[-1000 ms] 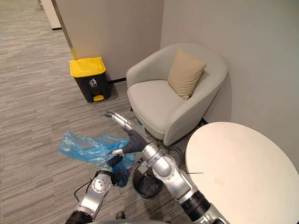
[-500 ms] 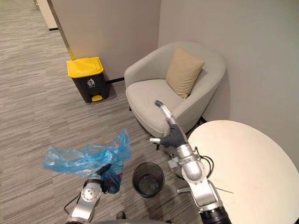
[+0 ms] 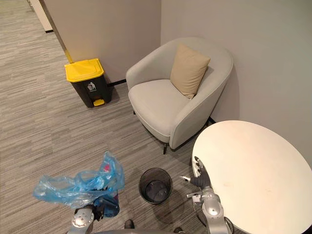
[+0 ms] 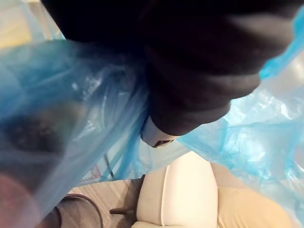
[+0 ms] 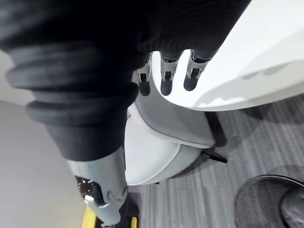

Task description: Gather rubbish on tea table into small bin, then transfer packed bag to large trash can.

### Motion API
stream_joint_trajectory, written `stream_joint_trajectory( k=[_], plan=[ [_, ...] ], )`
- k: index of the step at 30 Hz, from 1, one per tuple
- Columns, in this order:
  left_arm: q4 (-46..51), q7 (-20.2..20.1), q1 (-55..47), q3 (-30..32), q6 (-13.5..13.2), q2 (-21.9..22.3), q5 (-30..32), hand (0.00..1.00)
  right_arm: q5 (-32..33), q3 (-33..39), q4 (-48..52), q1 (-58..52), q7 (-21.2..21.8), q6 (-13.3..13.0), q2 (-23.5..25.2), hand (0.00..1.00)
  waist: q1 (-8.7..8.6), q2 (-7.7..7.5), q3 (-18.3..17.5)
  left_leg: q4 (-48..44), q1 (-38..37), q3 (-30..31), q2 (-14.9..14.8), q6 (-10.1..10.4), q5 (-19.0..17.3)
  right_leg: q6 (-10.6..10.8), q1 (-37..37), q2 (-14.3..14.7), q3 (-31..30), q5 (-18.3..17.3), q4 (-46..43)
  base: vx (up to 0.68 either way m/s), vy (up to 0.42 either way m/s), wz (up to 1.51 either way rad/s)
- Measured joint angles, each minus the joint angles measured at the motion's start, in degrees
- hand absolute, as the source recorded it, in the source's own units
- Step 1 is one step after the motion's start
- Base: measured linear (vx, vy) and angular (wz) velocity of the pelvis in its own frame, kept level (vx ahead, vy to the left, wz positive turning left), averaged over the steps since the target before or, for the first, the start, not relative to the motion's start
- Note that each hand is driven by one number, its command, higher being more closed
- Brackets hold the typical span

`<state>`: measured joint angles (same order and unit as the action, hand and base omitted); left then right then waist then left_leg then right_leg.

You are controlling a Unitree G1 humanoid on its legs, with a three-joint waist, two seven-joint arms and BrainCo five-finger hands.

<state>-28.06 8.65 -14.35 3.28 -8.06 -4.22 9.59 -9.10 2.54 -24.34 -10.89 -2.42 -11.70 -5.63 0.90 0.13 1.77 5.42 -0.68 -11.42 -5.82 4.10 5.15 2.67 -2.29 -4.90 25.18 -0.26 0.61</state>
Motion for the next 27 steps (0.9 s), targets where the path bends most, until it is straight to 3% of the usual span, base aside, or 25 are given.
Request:
stream_joint_trajectory(
  k=[16, 19, 21, 24, 26, 27],
  plan=[
    [-3.78, -2.13, -3.37, 1.93, 0.03, 0.09, -0.57, 1.0, 1.82, 2.12, -6.37, -1.96, 0.04, 1.15, 1.26, 0.0, 0.06, 0.41, 0.28, 0.02, -1.07, -1.47, -0.14, 0.21, -0.24, 0.0, 0.09, -0.29, -1.58, -0.03, -0.76, 0.0, 0.009, -0.05],
    [-3.51, -2.37, -3.38, 1.87, 0.01, 0.38, -0.57, 1.0, 1.79, 2.06, -6.35, -1.04, -0.04, 1.28, 0.76, 0.0, 0.08, 0.79, 1.07, -0.03, -0.62, -3.33, 0.05, 0.05, -0.39, 0.15, 4.56, -1.88, -3.69, -2.38, -7.43, -0.02, 0.049, -0.3],
    [-2.96, -2.33, -2.27, 1.82, 0.01, 0.41, -1.1, 1.0, 1.77, 1.88, -6.34, 0.68, -0.47, 2.03, 0.62, 0.0, -0.08, 0.32, 2.81, -1.84, 1.21, -4.2, 0.92, -0.66, -0.81, 0.26, 8.95, -3.94, -5.34, -4.77, -14.45, -0.04, 0.031, -0.18],
    [-1.51, -2.2, -0.38, 1.84, 0.01, 0.34, -1.74, 1.0, 1.78, 0.81, -6.3, 2.09, -1.02, 2.16, 0.67, 0.0, -0.1, -0.27, 4.68, -6.56, 4.33, -3.77, 1.15, -1.14, -2.62, 0.58, 10.96, -5.11, -5.96, -5.29, -17.22, -0.06, 0.013, 0.03],
    [0.7, -1.94, 0.49, 1.83, -0.11, 0.61, -2.48, 1.0, 1.82, -0.6, -5.7, 2.7, -1.29, 2.16, 0.59, 0.0, -0.06, -0.03, 5.27, -9.18, 7.1, -2.58, -0.23, -2.23, -3.87, 2.25, 11.14, -4.58, -6.91, -5.96, -18.81, -0.07, 0.008, 0.29],
    [1.13, -1.92, 0.83, 1.79, -0.16, 0.51, -2.63, 1.0, 1.83, -1.19, -5.37, 2.56, -1.36, 2.12, 0.61, 0.0, -0.3, -0.24, 5.3, -9.99, 7.85, -1.96, -0.15, -2.33, -3.91, 2.56, 12.08, -5.19, -9.15, -8.53, -23.32, -0.02, -0.054, 0.9]
  ],
)
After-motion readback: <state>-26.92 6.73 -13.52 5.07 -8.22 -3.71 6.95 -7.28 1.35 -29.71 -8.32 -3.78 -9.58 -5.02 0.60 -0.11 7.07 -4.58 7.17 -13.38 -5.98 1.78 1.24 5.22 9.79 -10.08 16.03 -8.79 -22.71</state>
